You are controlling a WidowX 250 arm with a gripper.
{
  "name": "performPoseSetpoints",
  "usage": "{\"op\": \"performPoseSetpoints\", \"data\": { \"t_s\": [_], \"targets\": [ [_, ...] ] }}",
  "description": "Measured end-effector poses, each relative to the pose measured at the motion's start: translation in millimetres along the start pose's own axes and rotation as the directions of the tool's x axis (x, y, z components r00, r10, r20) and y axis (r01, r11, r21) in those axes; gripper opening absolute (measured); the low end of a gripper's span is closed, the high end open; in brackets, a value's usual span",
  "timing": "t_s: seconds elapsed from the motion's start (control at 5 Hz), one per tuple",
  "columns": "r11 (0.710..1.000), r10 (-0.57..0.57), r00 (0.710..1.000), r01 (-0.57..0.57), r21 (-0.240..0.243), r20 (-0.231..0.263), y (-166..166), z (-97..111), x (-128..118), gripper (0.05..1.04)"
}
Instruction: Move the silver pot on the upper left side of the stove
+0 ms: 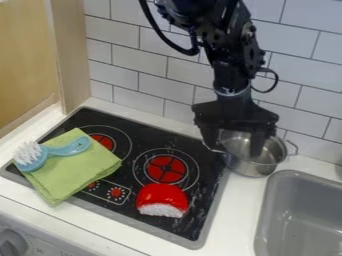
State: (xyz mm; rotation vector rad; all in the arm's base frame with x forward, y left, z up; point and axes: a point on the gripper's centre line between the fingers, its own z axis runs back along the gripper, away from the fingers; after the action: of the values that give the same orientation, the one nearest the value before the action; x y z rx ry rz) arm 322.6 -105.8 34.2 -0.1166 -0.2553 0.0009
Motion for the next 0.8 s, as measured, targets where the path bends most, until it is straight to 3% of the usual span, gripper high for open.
{"op": "performPoseSetpoints", "data": {
  "t_s": [0.4, 0.8],
  "targets": [
    [1.000, -0.026, 0.999, 0.026, 0.014, 0.037, 3, 8, 26, 0.998],
    [0.998, -0.066, 0.997, 0.066, 0.010, 0.033, 13, 7, 47, 0.998]
  ]
}}
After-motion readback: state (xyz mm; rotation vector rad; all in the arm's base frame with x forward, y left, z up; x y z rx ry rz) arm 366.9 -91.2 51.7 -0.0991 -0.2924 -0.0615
